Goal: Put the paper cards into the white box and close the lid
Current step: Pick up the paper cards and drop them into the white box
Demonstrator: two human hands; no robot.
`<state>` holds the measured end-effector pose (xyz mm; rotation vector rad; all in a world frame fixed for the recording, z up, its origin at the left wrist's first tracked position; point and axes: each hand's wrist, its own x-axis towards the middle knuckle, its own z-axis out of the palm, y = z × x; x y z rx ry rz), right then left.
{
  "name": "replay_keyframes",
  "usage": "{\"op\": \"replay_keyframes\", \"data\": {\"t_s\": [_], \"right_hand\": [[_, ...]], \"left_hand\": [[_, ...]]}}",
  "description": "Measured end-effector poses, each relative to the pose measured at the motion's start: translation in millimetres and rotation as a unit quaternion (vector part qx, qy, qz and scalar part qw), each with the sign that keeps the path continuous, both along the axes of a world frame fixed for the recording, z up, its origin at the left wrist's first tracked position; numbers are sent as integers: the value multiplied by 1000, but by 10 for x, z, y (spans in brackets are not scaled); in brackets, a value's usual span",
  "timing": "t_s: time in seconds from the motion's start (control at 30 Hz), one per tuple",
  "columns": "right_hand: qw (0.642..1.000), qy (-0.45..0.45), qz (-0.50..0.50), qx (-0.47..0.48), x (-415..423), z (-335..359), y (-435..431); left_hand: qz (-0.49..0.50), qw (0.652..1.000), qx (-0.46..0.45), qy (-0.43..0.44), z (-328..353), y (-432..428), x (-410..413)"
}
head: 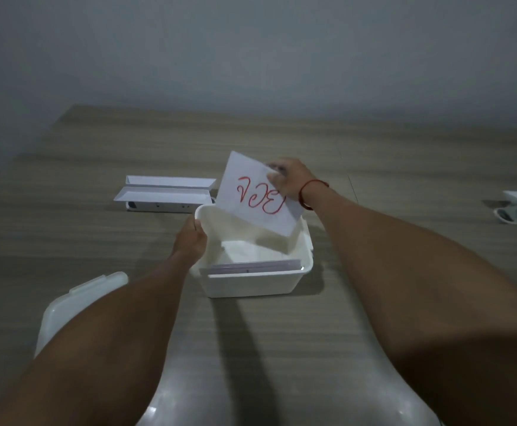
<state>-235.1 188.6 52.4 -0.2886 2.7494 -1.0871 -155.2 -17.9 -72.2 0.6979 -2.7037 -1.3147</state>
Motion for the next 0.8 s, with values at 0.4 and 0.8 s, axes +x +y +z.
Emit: {"op": "replay_keyframes", "data": {"t_s": [0.4, 0.8], "right_hand": [[972, -136, 113, 157, 394, -482, 27], [938, -295, 120, 140, 529, -569, -20]], "left_hand": [[7, 1000, 7, 21, -43, 50, 61], [-13, 1000, 3, 26, -28, 22, 61]]}}
